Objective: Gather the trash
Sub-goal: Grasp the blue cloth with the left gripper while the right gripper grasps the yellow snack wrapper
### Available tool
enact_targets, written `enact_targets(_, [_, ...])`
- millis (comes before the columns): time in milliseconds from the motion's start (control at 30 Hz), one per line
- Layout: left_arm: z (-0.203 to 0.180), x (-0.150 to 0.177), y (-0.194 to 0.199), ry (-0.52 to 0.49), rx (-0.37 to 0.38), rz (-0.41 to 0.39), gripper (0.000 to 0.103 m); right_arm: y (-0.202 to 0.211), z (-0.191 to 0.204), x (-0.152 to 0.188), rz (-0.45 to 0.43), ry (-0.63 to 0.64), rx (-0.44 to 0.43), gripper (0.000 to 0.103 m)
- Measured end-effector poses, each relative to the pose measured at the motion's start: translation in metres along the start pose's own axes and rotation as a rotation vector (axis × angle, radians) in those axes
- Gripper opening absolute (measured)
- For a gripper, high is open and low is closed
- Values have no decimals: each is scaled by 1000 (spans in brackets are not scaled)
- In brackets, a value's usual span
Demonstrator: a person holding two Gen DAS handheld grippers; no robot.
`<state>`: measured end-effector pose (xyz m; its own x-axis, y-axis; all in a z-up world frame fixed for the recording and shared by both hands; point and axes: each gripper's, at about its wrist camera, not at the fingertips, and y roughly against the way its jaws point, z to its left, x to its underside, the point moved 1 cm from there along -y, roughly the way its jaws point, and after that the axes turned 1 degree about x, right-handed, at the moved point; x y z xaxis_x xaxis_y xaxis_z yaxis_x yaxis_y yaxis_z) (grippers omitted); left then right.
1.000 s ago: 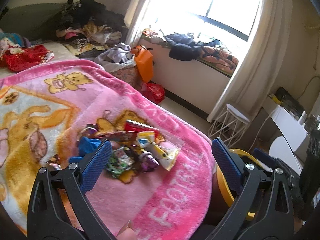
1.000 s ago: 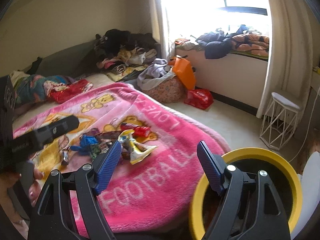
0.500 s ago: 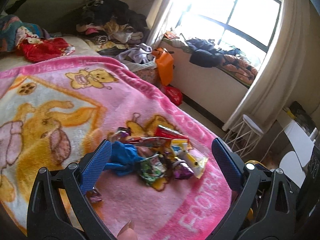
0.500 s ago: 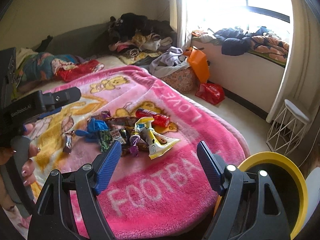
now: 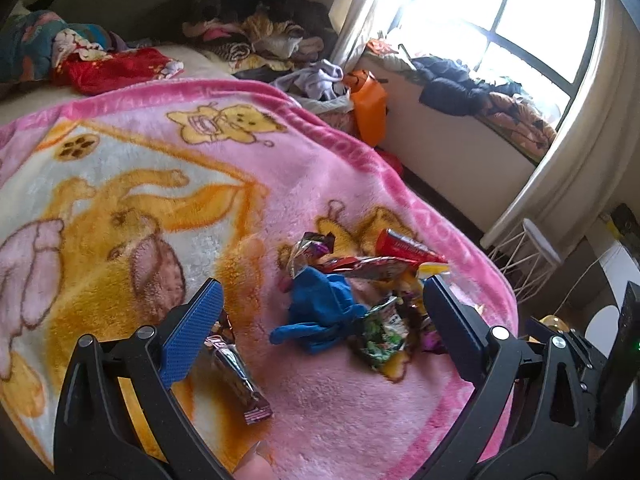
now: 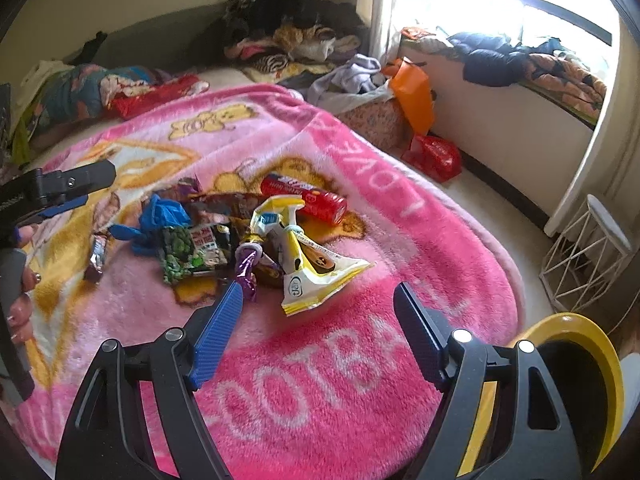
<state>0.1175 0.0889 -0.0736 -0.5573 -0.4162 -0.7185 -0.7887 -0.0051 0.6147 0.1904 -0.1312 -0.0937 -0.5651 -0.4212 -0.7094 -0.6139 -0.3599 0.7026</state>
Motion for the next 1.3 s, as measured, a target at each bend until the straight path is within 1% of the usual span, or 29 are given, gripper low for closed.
enact_targets(33, [1,0,-3,-1,0,9,85,-5,0,-2,6,10,3,75])
enact_targets(67, [2,0,-6,-4,-1,18,83,-9,1,-2,13,19,5,74])
enact_targets(100, [2,0,-8,-5,-1,25,80,-13,3,-4,21,30,7,71])
enact_targets(167, [4,1,-15,3,11,50,74,-23,5,-4,44,57,19,70])
enact_targets(233, [5,2,-23,8,7,82,65,-33,8,-4,66,84,31,67])
enact_targets(333, [6,7,-32,13,2,118,62,-46,10,-2,96,111,43,62])
enact_targets(400, [8,9,-37,21,-2,141,61,-52,11,-2,107,118,45,61])
enact_targets(467, [11,11,-41,41,-3,155,61,-57,11,0,120,117,39,57])
enact_targets(500, [13,12,-43,56,3,163,60,-59,12,1,126,117,39,51])
enact_targets(533, [13,13,-44,67,6,168,60,-61,11,3,136,117,32,43])
enact_targets(633, [15,15,-48,84,16,178,53,-63,10,3,147,112,15,28])
enact_targets(667, [15,15,-49,90,22,183,52,-62,10,3,145,111,15,25])
enact_targets(700, [16,16,-51,98,29,188,48,-61,9,4,142,110,15,20])
enact_targets(733, [16,15,-52,103,31,193,44,-60,9,5,140,109,14,7])
enact_targets(767, [16,16,-53,105,33,197,40,-58,9,6,139,107,12,4])
enact_targets(833, [16,16,-53,108,40,203,28,-53,5,7,138,97,0,1])
enact_targets(933, [12,18,-51,105,56,204,19,-46,3,9,133,81,-25,1])
enact_targets(1000, [9,19,-48,98,63,197,15,-42,2,10,128,68,-42,1])
enact_targets(1100, [6,21,-43,100,79,195,12,-33,-1,11,120,40,-63,1])
enact_targets(1233, [3,22,-34,96,100,186,12,-24,-5,12,101,6,-96,1])
enact_targets(1300, [1,21,-29,88,109,181,12,-20,-8,12,87,-6,-86,1])
